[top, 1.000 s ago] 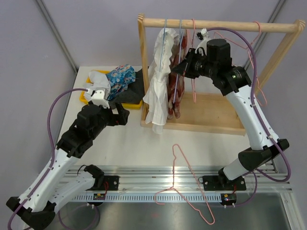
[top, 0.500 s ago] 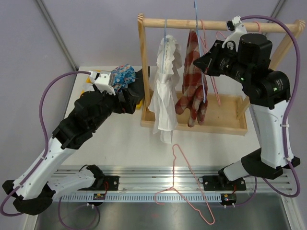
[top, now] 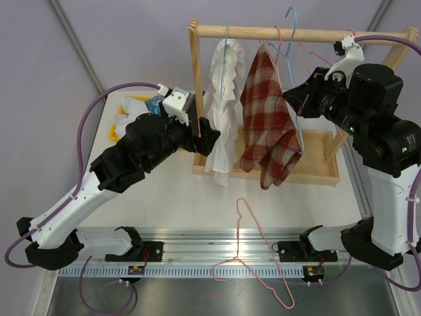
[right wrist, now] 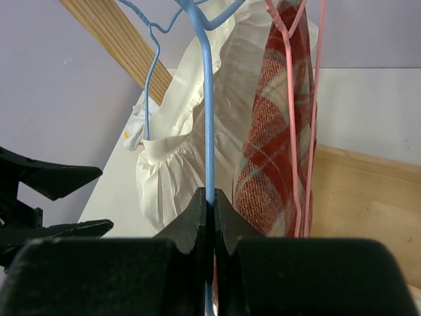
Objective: Remove the skirt from the hanger
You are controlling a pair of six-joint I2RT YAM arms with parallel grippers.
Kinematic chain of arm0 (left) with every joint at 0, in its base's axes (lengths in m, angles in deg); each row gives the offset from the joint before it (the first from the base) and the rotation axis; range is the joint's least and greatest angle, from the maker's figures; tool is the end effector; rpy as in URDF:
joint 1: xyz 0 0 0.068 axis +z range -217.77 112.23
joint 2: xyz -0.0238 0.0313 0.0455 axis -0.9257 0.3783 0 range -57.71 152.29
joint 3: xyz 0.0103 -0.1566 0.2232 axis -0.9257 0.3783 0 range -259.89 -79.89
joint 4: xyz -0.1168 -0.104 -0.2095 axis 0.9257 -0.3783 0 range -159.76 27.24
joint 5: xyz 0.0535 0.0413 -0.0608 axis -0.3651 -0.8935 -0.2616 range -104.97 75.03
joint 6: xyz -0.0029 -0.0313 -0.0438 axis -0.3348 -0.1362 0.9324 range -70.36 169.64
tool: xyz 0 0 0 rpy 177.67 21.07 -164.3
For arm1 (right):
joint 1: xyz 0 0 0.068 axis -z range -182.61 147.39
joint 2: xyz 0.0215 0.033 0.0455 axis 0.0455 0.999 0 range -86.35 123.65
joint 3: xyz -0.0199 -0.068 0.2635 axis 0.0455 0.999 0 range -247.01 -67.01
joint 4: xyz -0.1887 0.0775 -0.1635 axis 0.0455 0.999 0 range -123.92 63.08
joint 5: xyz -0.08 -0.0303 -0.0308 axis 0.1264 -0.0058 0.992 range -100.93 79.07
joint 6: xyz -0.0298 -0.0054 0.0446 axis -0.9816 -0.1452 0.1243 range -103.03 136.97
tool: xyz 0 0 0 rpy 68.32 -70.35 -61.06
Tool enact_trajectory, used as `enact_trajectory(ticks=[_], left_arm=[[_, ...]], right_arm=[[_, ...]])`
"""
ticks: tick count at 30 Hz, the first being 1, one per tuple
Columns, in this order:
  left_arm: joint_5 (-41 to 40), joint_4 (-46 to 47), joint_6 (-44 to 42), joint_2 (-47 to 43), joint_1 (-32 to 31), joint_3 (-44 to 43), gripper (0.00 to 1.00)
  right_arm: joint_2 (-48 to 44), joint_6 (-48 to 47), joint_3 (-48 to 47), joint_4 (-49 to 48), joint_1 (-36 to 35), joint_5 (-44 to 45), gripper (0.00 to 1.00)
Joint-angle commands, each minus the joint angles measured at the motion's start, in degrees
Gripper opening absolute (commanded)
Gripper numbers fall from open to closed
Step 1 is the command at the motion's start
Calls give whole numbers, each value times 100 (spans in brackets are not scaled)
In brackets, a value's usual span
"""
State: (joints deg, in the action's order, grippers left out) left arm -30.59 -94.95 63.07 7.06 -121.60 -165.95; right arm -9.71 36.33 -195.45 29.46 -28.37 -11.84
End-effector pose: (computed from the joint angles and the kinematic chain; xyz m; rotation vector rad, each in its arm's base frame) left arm 0.1377 -0.1721 0.4768 0.4260 1.7432 -0.6119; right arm 0.1534 0.0747 0.5780 -0.1127 1.8064 0.5798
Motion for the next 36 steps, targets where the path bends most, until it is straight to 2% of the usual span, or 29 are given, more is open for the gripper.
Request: enact_trajectory(ticks=[1,6,12,16,23,25,27,28,29,30,34,36], left_arm=[[540,546,-227,219,-172,-507,99],[1288,1125,-323,851,-506,-956,99],[2317,2005,-218,1467,-726,-948,99],[2247,2251,-280,1740,-998,-781,99],[2080,2559,-280,1670,-1297,-412,98],[1975,2647,-297,1635,-1376,-324,79],[1739,2682,-306,1626,-1411,-262,55],[1668,2700,-289,1626,-1420,-253,21],[1589,2691,-254,1644,-1420,-262,3],[1362,2691,-201,1626,-1429,-253,0],[1316,2674,-201,1512,-1595,27,0],[1211,2656,-209,1320,-1745,551,0]], right_arm=[[-141,-81,56,-422,-8,-47,0],[-185,226,109,-641,-8,-927,0],[-185,656,-286,-800,-8,-1921,0],[-158,763,-672,-686,-17,-2133,0],[-167,745,-867,-519,-17,-2054,0],[-185,745,-867,-528,-8,-2028,0],[-193,754,-858,-528,-8,-2010,0],[-193,763,-858,-537,-8,-2010,0],[-193,763,-858,-554,-8,-2010,0],[-211,763,-849,-572,-17,-1975,0],[-211,754,-867,-581,-8,-1764,0],[-176,737,-928,-563,-17,-1580,0]])
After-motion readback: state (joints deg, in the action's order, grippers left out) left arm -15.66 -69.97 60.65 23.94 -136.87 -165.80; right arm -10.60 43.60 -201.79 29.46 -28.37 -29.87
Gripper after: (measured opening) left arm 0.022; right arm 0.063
